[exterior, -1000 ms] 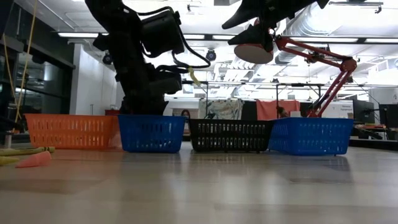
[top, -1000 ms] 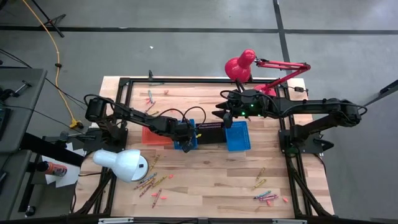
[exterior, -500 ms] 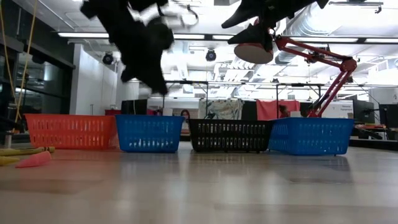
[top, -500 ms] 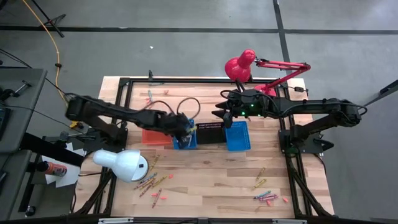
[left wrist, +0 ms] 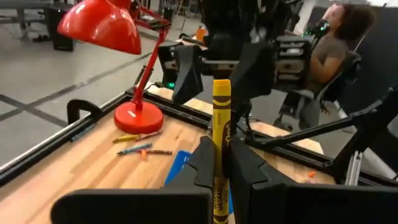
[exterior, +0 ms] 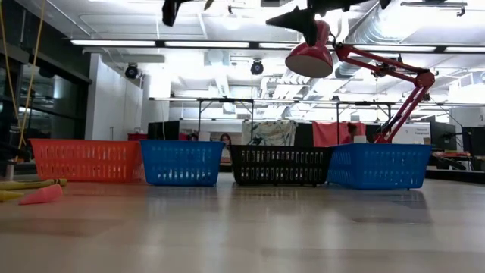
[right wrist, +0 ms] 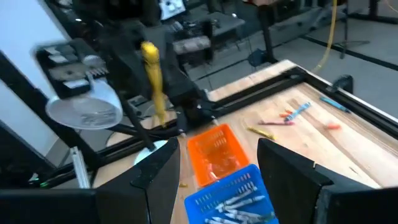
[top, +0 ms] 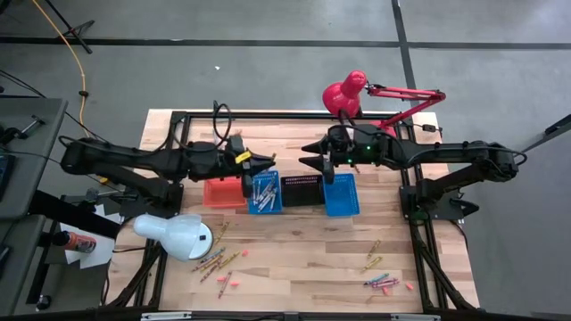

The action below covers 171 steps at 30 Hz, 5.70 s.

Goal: Sort crayons
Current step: Put the yellow crayon from the left blue bin into the black bin, then put the yellow crayon into the black bin

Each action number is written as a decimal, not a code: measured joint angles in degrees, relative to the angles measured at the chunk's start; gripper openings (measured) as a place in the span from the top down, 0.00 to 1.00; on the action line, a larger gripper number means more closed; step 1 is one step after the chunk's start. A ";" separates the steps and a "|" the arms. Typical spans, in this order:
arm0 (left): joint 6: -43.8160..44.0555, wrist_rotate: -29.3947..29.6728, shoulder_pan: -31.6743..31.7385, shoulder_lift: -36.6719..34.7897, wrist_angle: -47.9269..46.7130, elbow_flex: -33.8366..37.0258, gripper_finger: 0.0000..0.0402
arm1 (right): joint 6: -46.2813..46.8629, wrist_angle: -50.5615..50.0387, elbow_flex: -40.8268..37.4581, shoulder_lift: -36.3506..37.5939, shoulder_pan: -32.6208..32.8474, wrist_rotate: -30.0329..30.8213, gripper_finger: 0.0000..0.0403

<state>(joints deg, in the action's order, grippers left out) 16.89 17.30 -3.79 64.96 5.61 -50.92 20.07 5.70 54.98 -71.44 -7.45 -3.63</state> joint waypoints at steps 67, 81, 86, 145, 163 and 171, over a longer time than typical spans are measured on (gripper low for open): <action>-4.19 -4.02 7.25 -2.42 -2.75 -6.12 0.63 | 23.18 -54.32 0.00 11.72 13.72 -1.06 0.48; -7.01 -0.16 6.71 -6.64 -8.65 -6.12 0.63 | 104.44 -69.33 -0.02 -1.78 44.05 7.21 0.48; -6.58 -0.17 6.71 -6.62 -11.28 -6.07 0.63 | 111.97 -67.04 -0.04 -10.76 48.12 -0.81 0.48; -3.53 -0.15 6.82 -9.53 -9.95 -6.14 0.63 | 107.58 -58.23 -10.30 -6.09 47.13 13.95 1.00; -3.48 -0.17 6.75 -12.17 -8.18 -6.14 0.63 | 27.54 -12.17 -4.63 1.62 27.26 33.26 1.00; -3.46 -0.17 6.73 -12.17 -8.15 -6.14 0.63 | 3.57 4.53 -4.59 1.62 15.61 15.71 1.00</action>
<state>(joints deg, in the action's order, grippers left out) 13.43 17.12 2.94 52.80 -2.54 -57.06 23.64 10.23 50.39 -69.82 8.15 12.08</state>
